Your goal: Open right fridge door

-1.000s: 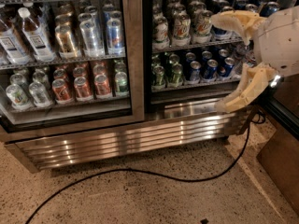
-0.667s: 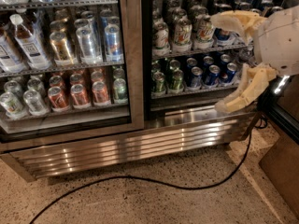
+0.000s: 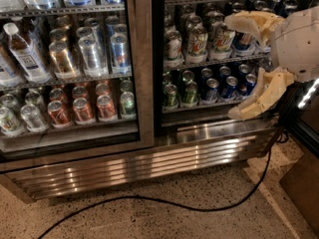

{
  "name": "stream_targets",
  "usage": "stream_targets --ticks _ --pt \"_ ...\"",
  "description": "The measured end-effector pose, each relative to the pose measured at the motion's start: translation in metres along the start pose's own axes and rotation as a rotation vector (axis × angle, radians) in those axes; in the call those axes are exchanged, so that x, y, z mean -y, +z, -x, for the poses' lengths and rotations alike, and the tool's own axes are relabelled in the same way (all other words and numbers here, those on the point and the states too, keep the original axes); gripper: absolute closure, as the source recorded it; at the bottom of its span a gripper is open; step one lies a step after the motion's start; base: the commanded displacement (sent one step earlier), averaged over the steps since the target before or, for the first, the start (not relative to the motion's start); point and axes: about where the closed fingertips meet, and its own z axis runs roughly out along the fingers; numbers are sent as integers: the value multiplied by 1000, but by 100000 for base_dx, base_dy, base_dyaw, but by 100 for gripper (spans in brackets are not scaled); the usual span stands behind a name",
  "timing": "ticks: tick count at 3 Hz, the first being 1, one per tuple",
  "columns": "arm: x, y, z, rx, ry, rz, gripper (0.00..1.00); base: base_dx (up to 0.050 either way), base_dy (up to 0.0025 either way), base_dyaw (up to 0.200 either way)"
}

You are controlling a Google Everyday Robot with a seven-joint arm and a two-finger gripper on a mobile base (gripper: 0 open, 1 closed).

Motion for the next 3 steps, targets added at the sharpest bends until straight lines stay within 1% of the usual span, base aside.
stream_targets --ticks 1,2,3 --pt "30 20 -5 78 -34 -22 0 0 0 0" --pt "64 50 -2 168 -79 -28 0 0 0 0" --pt "89 74 6 232 -110 -18 0 0 0 0"
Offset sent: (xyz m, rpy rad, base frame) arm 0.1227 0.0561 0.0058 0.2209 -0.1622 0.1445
